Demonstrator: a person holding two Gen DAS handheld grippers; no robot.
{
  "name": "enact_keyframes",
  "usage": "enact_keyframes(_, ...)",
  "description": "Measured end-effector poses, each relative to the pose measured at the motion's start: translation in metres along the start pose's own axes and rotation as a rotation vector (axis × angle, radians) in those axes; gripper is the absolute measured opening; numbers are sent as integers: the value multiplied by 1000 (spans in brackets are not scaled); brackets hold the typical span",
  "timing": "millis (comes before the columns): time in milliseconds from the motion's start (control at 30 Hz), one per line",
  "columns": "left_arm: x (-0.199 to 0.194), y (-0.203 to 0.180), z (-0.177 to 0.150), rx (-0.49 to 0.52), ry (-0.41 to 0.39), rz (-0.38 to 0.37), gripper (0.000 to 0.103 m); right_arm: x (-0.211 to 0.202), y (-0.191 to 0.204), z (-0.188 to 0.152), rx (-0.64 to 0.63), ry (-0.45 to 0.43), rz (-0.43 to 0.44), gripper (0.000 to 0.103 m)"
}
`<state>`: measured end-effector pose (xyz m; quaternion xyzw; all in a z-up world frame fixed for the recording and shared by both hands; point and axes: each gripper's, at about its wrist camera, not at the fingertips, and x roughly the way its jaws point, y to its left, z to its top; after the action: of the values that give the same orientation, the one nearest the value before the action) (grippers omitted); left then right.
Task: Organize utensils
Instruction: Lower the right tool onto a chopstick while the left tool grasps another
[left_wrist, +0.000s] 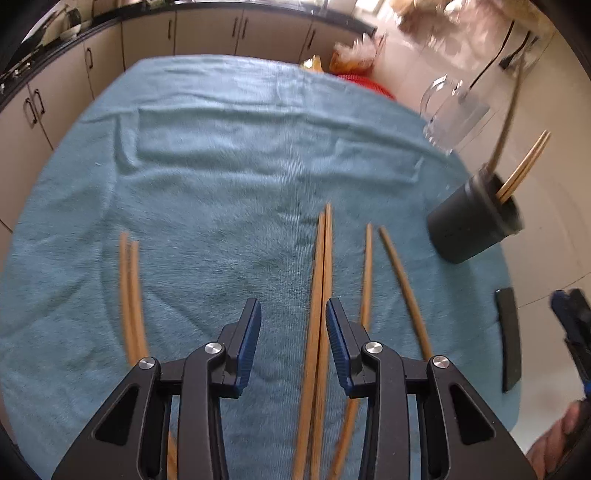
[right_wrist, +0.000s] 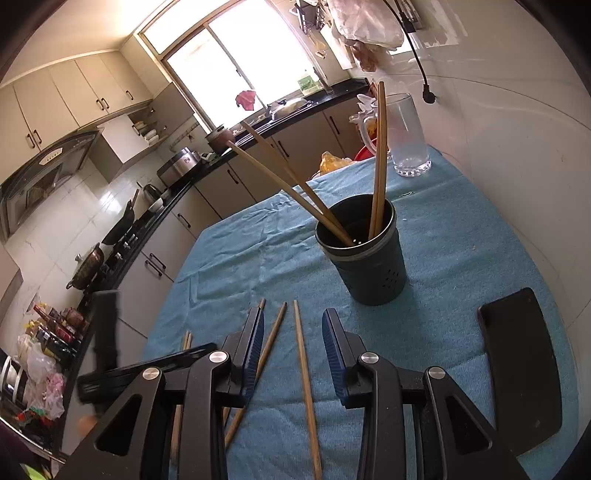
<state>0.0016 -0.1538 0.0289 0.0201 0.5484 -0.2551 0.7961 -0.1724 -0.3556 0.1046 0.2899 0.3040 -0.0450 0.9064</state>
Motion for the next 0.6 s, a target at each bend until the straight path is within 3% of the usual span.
enact_keyframes(433, 25, -18, 14, 80, 31, 98, 30, 8, -5, -5, 11, 27, 2, 35)
enact_keyframes(533, 28, -30, 12, 132, 15, 166, 29, 11, -2, -7, 6, 36, 4, 35)
enact_keyframes(600, 28, -33, 8, 147, -1, 215, 22, 14, 0, -6, 2, 44, 4, 35)
